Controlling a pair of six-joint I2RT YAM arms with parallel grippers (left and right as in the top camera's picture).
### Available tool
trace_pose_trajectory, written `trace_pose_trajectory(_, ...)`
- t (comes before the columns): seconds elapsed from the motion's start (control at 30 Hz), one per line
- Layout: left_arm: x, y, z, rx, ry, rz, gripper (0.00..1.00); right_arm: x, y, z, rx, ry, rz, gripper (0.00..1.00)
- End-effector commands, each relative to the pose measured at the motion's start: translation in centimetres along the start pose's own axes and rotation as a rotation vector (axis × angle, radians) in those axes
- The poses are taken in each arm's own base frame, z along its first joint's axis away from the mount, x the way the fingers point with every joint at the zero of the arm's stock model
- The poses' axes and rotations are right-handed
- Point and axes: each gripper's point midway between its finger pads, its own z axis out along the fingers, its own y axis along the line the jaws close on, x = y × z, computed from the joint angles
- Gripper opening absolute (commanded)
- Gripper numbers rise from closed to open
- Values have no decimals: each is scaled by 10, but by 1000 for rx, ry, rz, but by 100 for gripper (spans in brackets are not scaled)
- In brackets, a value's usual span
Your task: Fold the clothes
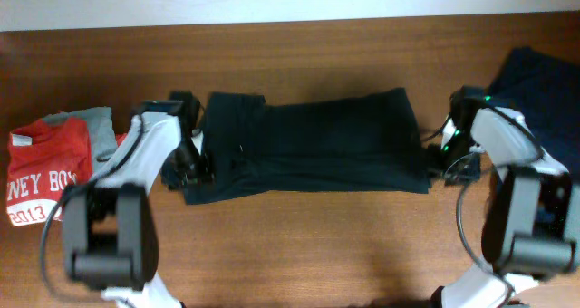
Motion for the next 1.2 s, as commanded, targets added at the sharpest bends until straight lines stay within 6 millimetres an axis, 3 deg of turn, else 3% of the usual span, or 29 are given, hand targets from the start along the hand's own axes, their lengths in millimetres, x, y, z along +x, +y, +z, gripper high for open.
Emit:
trace_pose_trajectory(0.0, -39, -7, -76, 53, -347, 31, 72, -25, 4, -72, -29, -239, 0, 42)
trace_pose_trajectory(0.07, -67, -14, -100, 81, -511, 50, 73, -25, 7, -91, -46, -298, -43, 46)
trace_pose_trajectory(0.17, -95, -30, -111, 152, -619, 91, 73, -21, 10, -101, -63, -323, -81, 47)
trace_pose_trajectory(0.27, -120, -44, -104, 200, -651, 145, 74, -17, 14, -103, -87, -316, -88, 47)
trace_pose_trajectory(0.47, -175, -49, -86, 179, -626, 210, 80, -14, 17, -102, -103, -304, -105, 48)
trace_pose_trajectory(0.6, -210, -52, -74, 269, -603, 204, 80, -13, 17, -101, -102, -298, -105, 48)
trace_pose_trajectory(0.67, -224, -57, -56, 330, -571, 206, 80, -13, 17, -101, -102, -298, -105, 48)
trace_pose_trajectory(0.87, -231, -55, -4, 316, -489, 195, 79, -13, 17, -101, -102, -298, -105, 48)
trace_pose_trajectory(1.0, -229, -57, 12, 321, -455, 203, 75, -13, 17, -101, -102, -299, -105, 48)
trace_pose_trajectory(1.1, -226, -57, 15, 320, -440, 201, 61, -13, 17, -101, -102, -299, -105, 48)
trace_pose_trajectory(1.17, -222, -56, 16, 316, -426, 216, 36, -13, 17, -101, -102, -299, -105, 48)
